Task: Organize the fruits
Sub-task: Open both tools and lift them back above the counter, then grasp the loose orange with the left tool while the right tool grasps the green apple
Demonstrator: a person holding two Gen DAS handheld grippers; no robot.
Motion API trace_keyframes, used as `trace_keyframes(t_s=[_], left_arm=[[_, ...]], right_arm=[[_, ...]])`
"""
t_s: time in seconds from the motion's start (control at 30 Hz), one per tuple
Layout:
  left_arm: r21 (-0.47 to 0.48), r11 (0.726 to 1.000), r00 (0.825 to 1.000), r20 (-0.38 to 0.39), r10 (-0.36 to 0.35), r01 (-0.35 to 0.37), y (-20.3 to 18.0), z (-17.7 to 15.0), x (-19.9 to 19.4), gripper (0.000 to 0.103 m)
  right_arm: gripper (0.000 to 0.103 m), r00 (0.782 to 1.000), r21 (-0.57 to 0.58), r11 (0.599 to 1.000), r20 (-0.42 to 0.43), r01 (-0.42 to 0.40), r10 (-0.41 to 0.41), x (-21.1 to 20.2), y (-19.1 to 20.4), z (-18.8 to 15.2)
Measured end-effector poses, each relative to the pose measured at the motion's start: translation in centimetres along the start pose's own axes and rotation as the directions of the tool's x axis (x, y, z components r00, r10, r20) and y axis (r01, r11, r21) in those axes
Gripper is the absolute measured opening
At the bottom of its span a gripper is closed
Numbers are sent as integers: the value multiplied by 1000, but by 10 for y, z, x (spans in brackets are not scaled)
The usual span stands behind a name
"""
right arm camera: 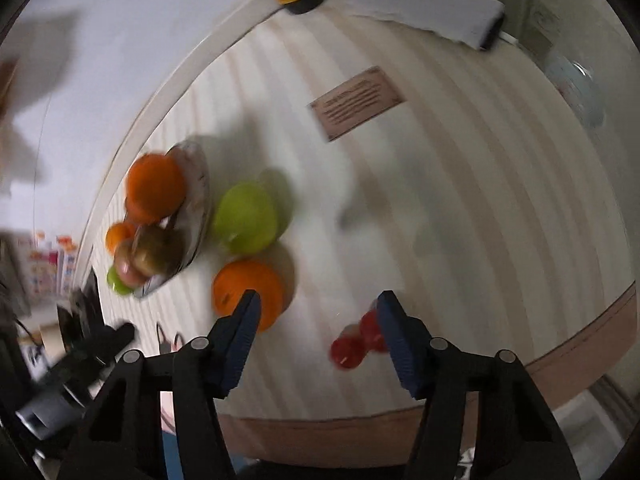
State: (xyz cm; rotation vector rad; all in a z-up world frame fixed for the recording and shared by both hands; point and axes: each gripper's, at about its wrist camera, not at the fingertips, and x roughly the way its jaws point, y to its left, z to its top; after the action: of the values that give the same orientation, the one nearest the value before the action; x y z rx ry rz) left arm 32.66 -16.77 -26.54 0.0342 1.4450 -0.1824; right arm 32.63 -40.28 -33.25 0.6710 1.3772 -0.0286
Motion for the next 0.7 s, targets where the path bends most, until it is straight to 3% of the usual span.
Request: trace_keyframes(t_s=[0.23, 0.3, 0.33, 0.5, 0.7], left_arm=[[127, 991, 993, -112, -23, 37, -52, 8, 63, 100], [167, 986, 994, -107, -13, 31, -64, 9, 72, 87], [179, 983, 993, -114, -10, 30, -68, 9, 77, 63], [154, 987, 996, -83, -27, 39, -59, 1, 68, 61], [66, 998, 995, -99, -14, 20, -3, -22, 48, 61]], right_arm=[[63, 999, 69, 997, 31, 23, -25, -11, -30, 8], [63, 999, 79, 996, 36, 32, -35, -14, -36, 9], [63, 999, 84, 996, 38, 30, -33, -15, -37, 9], [63, 1000, 62, 998, 29, 1, -3, -14, -24, 11], [70, 995, 9, 996, -44, -94, 94, 29, 28, 34]])
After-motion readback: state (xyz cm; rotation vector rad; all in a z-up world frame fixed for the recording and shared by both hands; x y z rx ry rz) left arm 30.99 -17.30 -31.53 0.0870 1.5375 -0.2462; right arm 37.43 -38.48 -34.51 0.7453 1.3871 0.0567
